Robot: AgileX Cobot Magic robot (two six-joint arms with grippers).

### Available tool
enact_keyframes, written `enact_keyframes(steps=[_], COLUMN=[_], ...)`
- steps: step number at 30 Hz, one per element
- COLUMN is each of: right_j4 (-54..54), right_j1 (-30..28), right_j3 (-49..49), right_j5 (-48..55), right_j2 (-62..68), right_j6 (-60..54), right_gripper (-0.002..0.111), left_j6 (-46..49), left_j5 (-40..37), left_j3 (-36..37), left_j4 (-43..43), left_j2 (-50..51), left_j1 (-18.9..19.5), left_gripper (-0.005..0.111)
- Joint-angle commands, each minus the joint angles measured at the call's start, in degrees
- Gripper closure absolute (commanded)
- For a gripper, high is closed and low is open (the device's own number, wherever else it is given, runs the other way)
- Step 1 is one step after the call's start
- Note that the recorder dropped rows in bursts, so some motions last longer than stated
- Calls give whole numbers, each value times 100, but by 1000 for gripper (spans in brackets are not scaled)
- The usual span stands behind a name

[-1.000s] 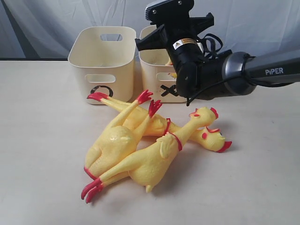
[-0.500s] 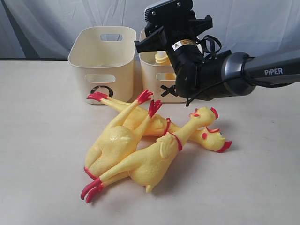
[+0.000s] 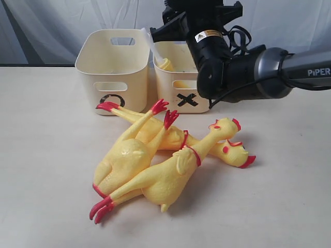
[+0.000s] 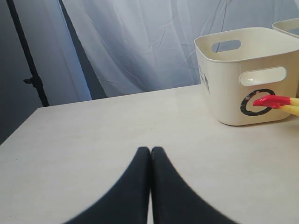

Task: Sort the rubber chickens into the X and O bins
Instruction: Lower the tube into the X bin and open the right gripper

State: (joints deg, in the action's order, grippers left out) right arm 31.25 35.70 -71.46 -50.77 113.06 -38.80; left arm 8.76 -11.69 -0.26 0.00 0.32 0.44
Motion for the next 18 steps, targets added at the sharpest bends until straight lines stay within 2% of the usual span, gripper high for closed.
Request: enact_keyframes(steps=[1,10,18], right_j4=[29,237,366], right_j1=[-39,-39,-39], right_j3=[-31,-31,-31], right_j5=[-81,453,2022], right_j2=[-199,-501,-881], right_j6=[4,4,-211], right_gripper=[45,45,45], left_j6=[-40,-40,-40], left_j5=[73,73,73], left_j3=[26,26,26], left_j4=[-34,-34,-34], left_j2=[-32,-32,-32], left_j1=[-5,-5,-5], left_gripper=[107,107,107])
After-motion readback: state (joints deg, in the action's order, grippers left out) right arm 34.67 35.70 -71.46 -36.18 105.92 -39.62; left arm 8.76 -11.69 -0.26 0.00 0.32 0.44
